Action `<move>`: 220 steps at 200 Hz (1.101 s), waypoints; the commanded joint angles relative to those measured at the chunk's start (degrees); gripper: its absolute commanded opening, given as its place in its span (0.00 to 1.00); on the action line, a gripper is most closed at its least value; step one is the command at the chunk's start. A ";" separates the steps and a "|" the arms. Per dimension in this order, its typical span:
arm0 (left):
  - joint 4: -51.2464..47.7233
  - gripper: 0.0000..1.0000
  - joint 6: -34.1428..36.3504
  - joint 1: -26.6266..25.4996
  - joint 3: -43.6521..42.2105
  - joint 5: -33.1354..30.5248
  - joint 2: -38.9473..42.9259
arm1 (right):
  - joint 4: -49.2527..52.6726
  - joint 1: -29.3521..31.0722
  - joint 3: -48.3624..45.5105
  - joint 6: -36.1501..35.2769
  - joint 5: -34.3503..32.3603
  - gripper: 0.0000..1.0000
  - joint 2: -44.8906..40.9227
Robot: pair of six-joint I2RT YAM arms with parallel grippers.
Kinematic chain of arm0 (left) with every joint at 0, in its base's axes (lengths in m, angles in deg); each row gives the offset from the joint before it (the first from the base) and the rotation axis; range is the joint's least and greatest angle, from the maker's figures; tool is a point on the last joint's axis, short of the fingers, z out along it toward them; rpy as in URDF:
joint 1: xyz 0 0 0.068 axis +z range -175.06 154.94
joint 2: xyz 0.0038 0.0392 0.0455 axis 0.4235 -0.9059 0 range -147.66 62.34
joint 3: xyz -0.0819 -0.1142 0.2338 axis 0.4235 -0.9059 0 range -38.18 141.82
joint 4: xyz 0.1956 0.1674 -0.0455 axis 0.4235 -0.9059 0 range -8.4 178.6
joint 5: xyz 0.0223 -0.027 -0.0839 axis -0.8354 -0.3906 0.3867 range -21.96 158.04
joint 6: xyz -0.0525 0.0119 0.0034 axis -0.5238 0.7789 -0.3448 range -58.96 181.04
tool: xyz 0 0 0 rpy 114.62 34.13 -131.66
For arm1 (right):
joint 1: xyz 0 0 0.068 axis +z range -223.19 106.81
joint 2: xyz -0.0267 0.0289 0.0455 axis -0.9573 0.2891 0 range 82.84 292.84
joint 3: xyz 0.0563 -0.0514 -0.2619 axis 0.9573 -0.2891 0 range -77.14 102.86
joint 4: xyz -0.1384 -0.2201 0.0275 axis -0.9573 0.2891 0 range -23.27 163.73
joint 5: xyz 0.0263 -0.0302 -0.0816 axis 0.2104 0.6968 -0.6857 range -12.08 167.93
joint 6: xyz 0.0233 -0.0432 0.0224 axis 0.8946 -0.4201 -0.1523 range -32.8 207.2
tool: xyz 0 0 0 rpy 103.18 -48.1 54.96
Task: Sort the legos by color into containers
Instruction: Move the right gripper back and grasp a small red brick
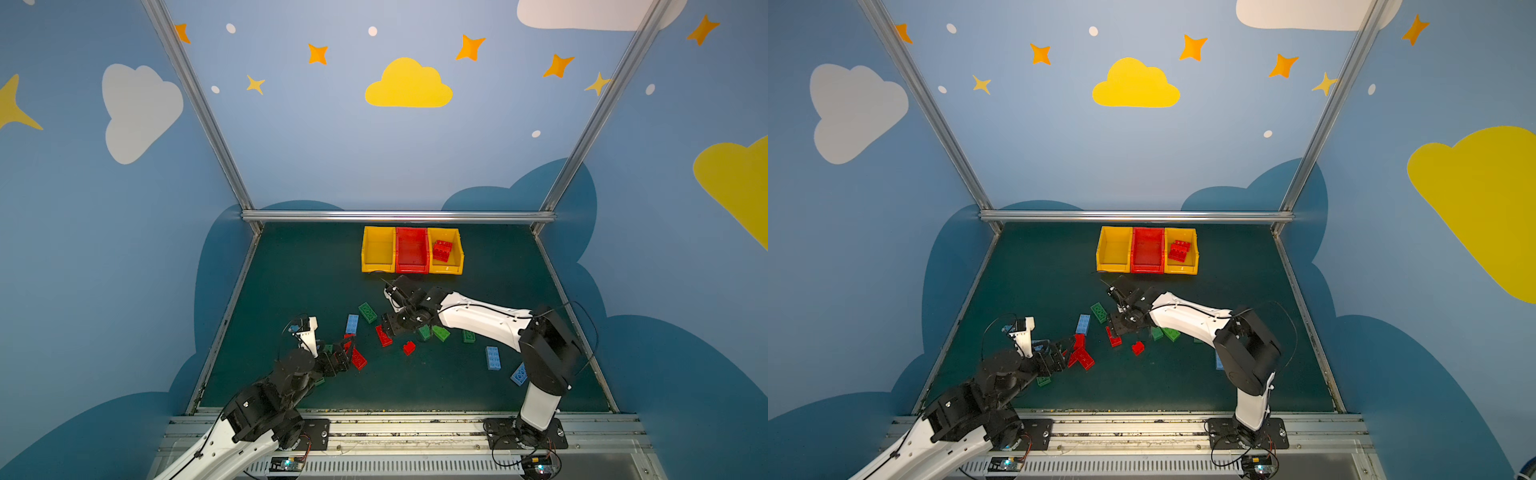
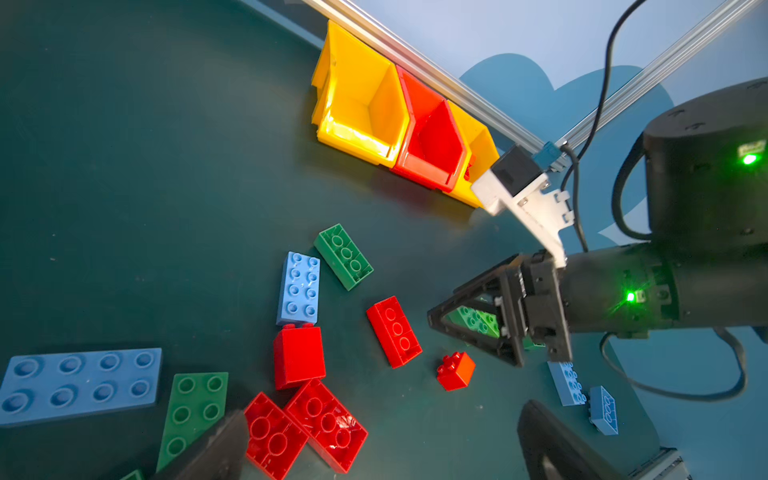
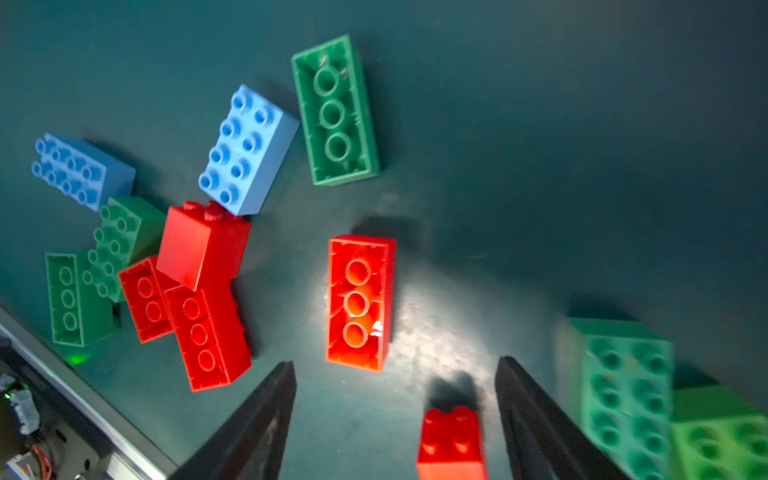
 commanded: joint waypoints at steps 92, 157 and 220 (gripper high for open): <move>-0.99 1.00 -0.76 0.02 -2.17 -2.03 0.25 | 1.16 2.94 4.75 3.16 -0.54 0.62 9.92; 1.43 1.00 0.13 0.04 -3.05 -3.02 -1.22 | 4.19 2.24 7.29 1.44 -2.11 0.24 9.57; 8.75 1.00 1.91 0.04 -3.28 -3.23 -6.50 | 7.00 -3.45 7.90 -1.75 -4.02 0.21 2.82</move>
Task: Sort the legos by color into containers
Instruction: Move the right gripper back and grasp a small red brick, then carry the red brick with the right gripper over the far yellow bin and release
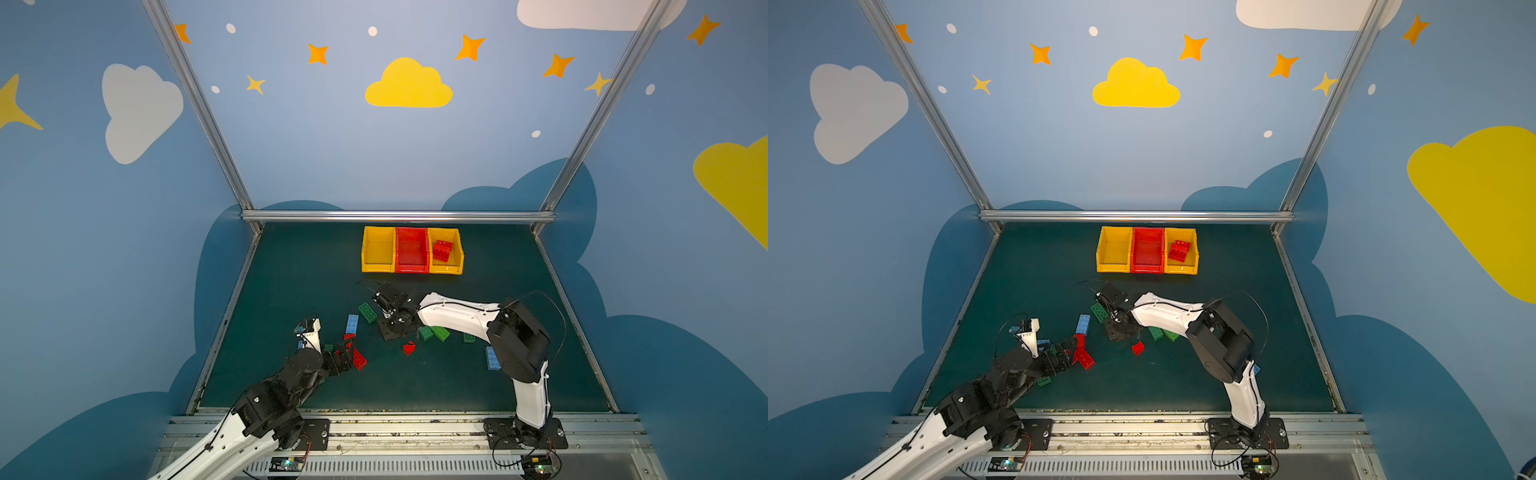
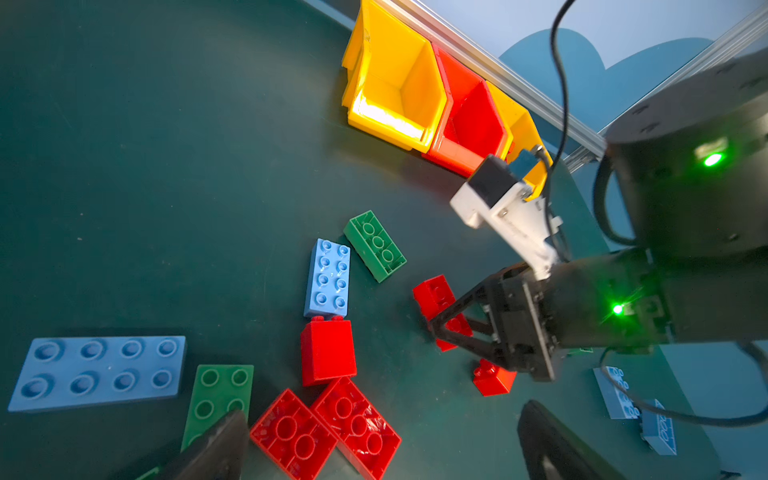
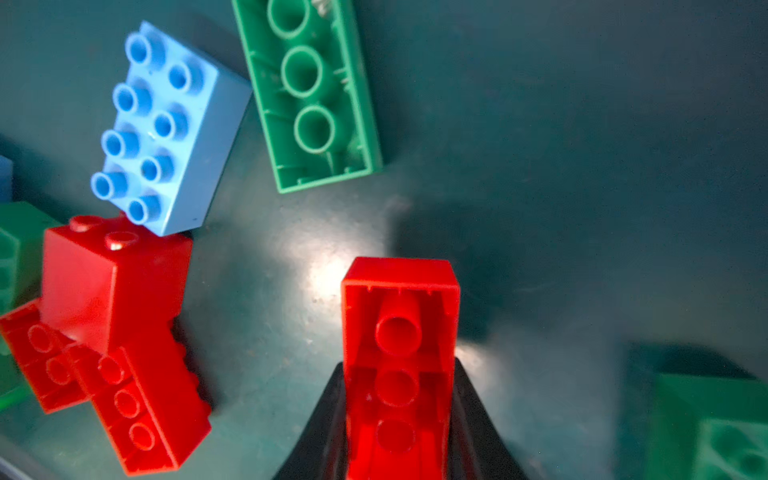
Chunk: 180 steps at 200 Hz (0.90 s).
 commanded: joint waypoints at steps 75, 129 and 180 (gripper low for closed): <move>17.63 1.00 5.66 1.24 12.33 7.79 -30.41 | 4.82 -25.33 15.97 -9.52 -3.26 0.24 -4.33; 17.00 1.00 7.32 1.32 20.35 7.04 -41.38 | 6.98 -34.54 37.54 -10.72 -0.18 0.24 13.55; 15.41 1.00 7.08 2.05 17.71 3.76 -37.97 | 9.04 -37.96 53.37 -10.97 3.84 0.29 26.82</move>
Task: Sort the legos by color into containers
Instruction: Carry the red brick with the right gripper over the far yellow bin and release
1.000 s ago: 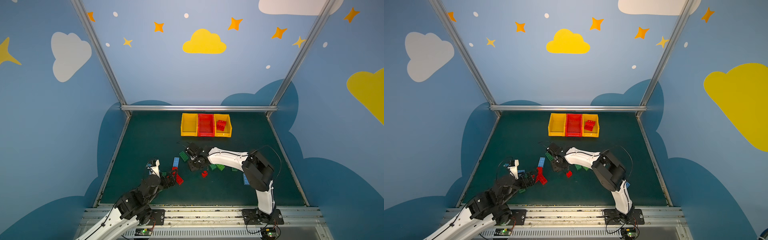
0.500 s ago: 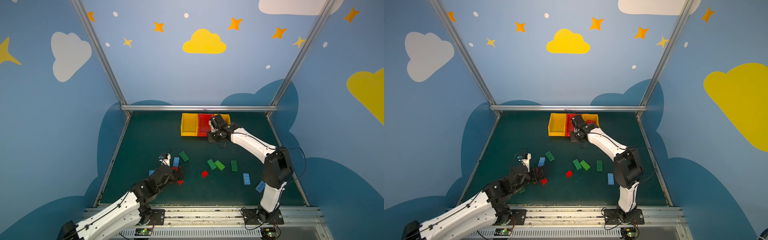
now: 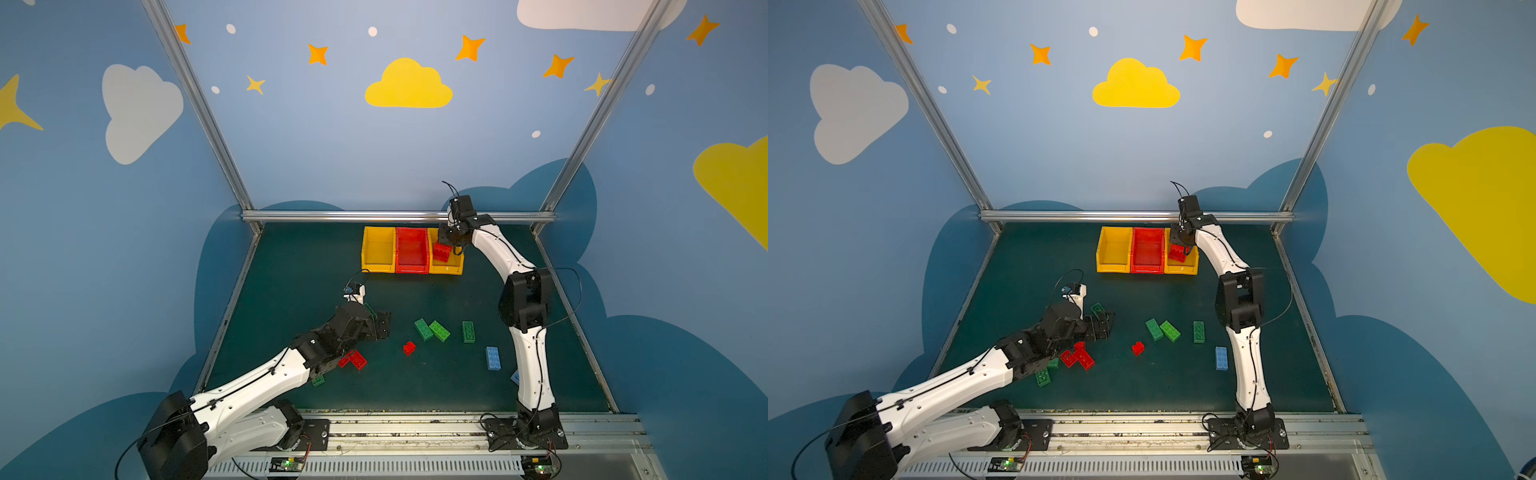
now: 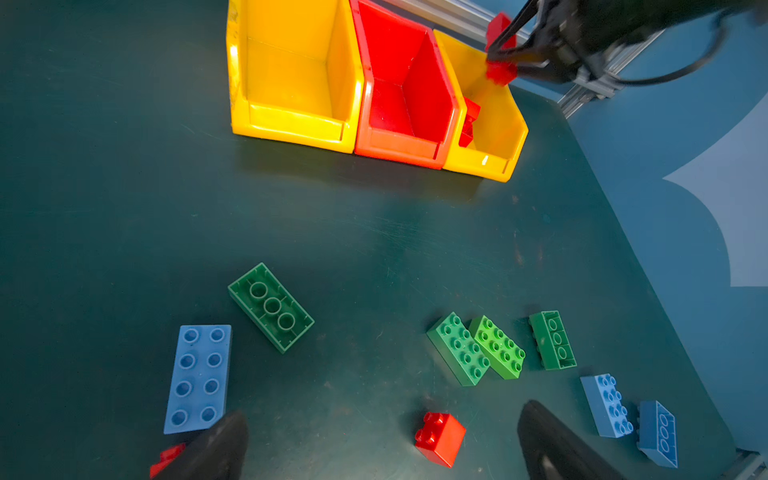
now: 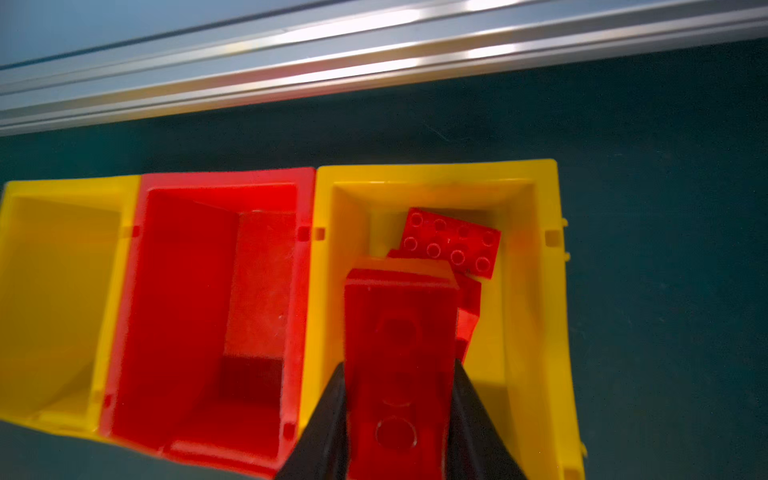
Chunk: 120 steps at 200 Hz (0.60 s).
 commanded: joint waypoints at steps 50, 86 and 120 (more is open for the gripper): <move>-3.98 1.00 -0.98 1.42 -4.30 -2.55 8.16 | 1.92 -0.67 1.74 -2.70 5.57 0.74 -1.25; -7.74 1.00 -4.28 1.35 -7.72 -2.42 15.07 | -1.59 2.29 -13.35 -3.19 6.76 0.75 -13.74; -12.57 1.00 -6.46 1.38 -12.81 -2.38 26.78 | -6.56 7.58 -33.62 -0.72 8.97 0.75 -27.31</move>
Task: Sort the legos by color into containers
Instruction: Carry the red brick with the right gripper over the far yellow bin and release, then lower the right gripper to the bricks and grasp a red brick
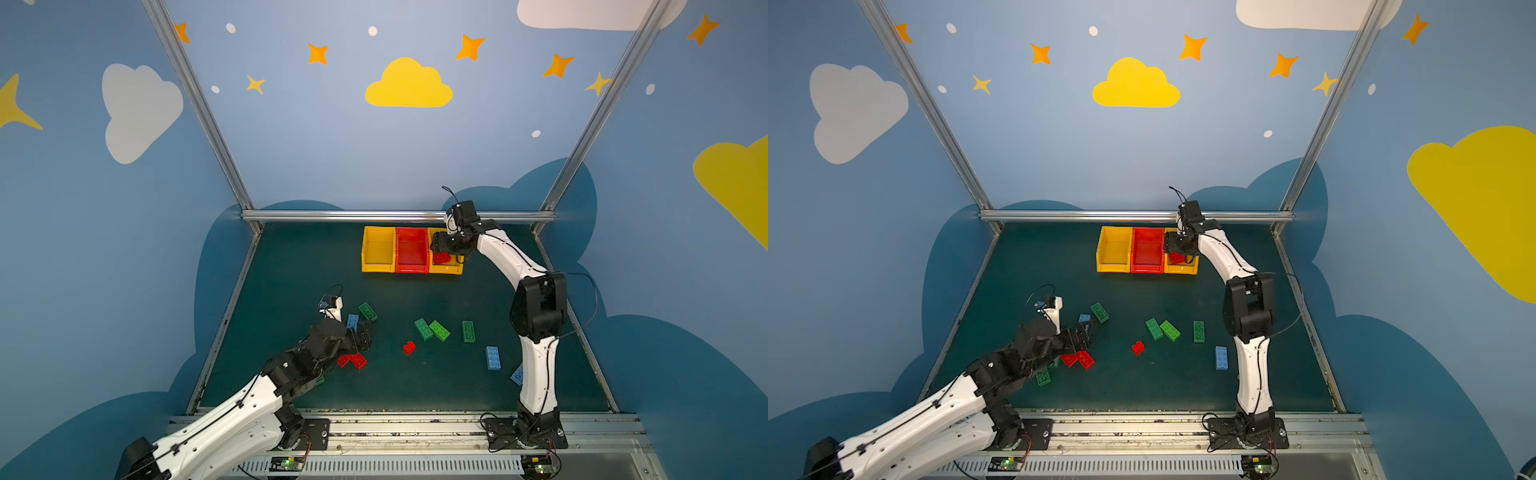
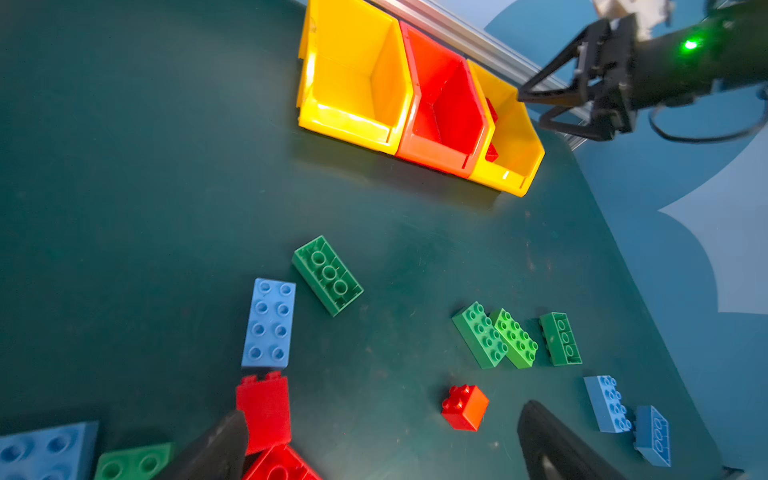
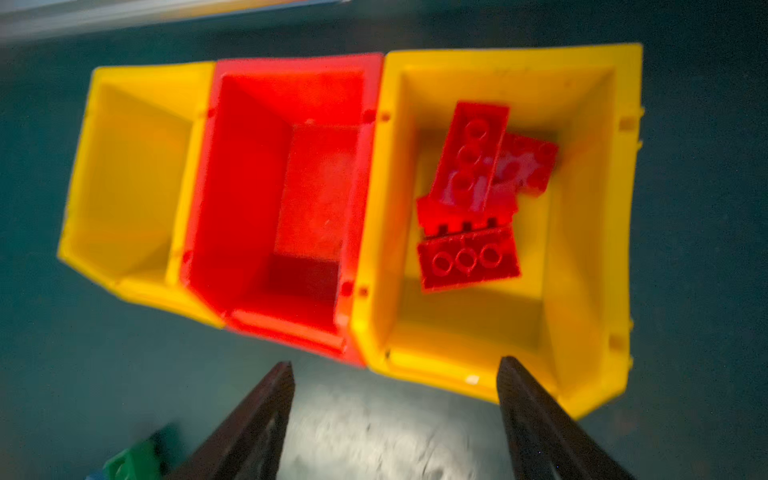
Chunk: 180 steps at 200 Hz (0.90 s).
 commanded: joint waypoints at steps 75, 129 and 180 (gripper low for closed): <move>-13.08 1.00 -5.00 0.28 -9.24 -1.70 26.45 | -6.91 21.79 -43.31 7.63 -2.72 0.73 -28.10; -5.71 1.00 -5.42 0.35 -9.61 3.24 18.39 | -10.11 29.43 -50.51 9.04 -5.18 0.73 -30.99; -6.25 1.00 -5.26 0.18 -8.68 5.52 15.47 | -10.79 32.82 -48.06 7.99 -5.59 0.70 -27.09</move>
